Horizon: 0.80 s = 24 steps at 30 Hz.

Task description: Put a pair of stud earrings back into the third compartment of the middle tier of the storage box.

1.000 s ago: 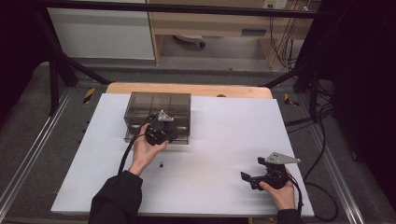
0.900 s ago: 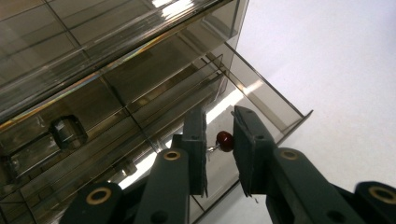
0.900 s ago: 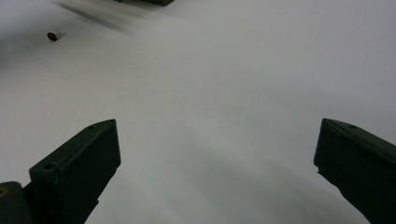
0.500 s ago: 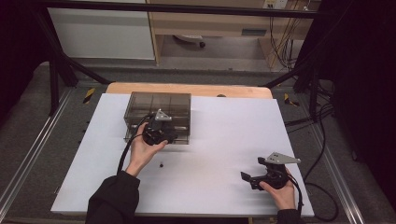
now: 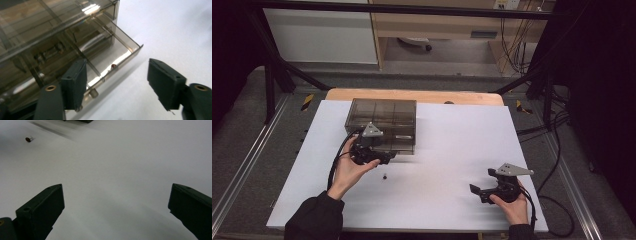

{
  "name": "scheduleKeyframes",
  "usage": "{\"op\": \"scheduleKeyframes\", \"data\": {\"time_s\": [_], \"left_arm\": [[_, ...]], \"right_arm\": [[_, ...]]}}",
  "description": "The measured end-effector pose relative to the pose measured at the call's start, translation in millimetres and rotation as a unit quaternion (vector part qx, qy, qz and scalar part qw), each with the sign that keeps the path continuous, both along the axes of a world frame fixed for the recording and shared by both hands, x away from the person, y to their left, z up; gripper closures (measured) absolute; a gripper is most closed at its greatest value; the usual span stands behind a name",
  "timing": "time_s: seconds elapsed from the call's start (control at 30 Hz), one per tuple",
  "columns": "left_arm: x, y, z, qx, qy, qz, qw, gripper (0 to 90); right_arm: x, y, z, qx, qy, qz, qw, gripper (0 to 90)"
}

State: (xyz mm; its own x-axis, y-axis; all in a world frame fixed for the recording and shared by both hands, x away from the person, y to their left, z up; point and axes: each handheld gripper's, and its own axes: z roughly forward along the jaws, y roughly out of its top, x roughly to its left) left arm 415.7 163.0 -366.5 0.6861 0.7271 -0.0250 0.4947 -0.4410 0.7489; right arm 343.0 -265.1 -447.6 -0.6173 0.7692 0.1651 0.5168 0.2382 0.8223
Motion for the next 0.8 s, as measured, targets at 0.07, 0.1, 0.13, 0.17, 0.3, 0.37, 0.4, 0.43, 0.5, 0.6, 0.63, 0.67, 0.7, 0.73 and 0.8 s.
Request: {"op": "scheduleKeyframes", "data": {"time_s": [0.07,0.1,0.13,0.17,0.3,0.37,0.4,0.43,0.5,0.6,0.63,0.67,0.7,0.73,0.8], "left_arm": [[-4.0,3.3,-2.2,-0.004,0.0,0.002,1.0,25.8],[-5.7,4.7,-3.6,-0.004,0.0,0.003,1.0,23.8],[-7.3,5.9,-5.0,-0.003,0.002,0.003,1.0,23.8],[-9.2,7.1,-6.4,-0.004,0.002,0.003,1.0,20.7],[-17.4,11.4,-12.7,-0.007,0.007,-0.001,0.9999,15.6],[-21.0,13.2,-16.0,-0.011,0.01,0.0,0.9999,15.3],[-22.4,14.2,-17.4,-0.01,0.01,-0.001,0.9999,13.6],[-23.6,15.3,-18.9,-0.009,0.009,0.0,0.9999,13.6],[-25.5,17.2,-22.4,-0.01,0.012,0.002,0.9999,12.6],[-28.4,19.5,-28.6,-0.011,0.015,0.002,0.9998,10.8],[-29.7,20.2,-31.0,-0.011,0.014,0.002,0.9998,10.3],[-30.9,20.9,-33.4,-0.012,0.015,0.002,0.9998,9.6],[-31.8,21.5,-36.0,-0.015,0.017,0.003,0.9997,9.2],[-32.5,22.6,-38.3,-0.016,0.017,0.005,0.9997,9.1],[-33.7,24.5,-42.8,-0.019,0.019,0.008,0.9996,9.0]], "right_arm": [[0.1,0.0,0.0,0.0,0.0,0.0,1.0,1.0],[0.1,0.0,-0.1,0.0,0.0,0.0,1.0,1.0],[0.1,0.0,-0.1,0.0,0.0,0.0,1.0,1.0],[-0.1,0.0,0.0,0.0,0.0,0.0,1.0,1.0],[0.0,-0.3,0.0,0.0,0.0,-0.001,1.0,1.0],[-0.1,-0.2,-0.1,0.0,0.0,-0.001,1.0,1.0],[-0.1,0.1,-0.1,0.0,0.001,0.0,1.0,1.0],[-0.1,0.1,-0.1,0.0,0.001,0.0,1.0,1.0],[-0.2,0.3,-0.4,-0.001,0.001,0.0,1.0,1.0],[-0.2,0.4,-0.3,0.0,0.001,-0.001,1.0,1.0],[-0.3,0.3,-0.2,0.0,0.001,-0.001,1.0,1.0],[-0.4,0.3,-0.2,0.0,0.001,-0.001,1.0,0.9],[-0.4,0.2,-0.2,0.0,0.001,-0.001,1.0,0.9],[-0.4,0.3,-0.3,0.0,0.001,-0.001,1.0,1.0],[-0.2,0.4,-0.6,-0.002,0.001,0.0,1.0,0.9]]}}
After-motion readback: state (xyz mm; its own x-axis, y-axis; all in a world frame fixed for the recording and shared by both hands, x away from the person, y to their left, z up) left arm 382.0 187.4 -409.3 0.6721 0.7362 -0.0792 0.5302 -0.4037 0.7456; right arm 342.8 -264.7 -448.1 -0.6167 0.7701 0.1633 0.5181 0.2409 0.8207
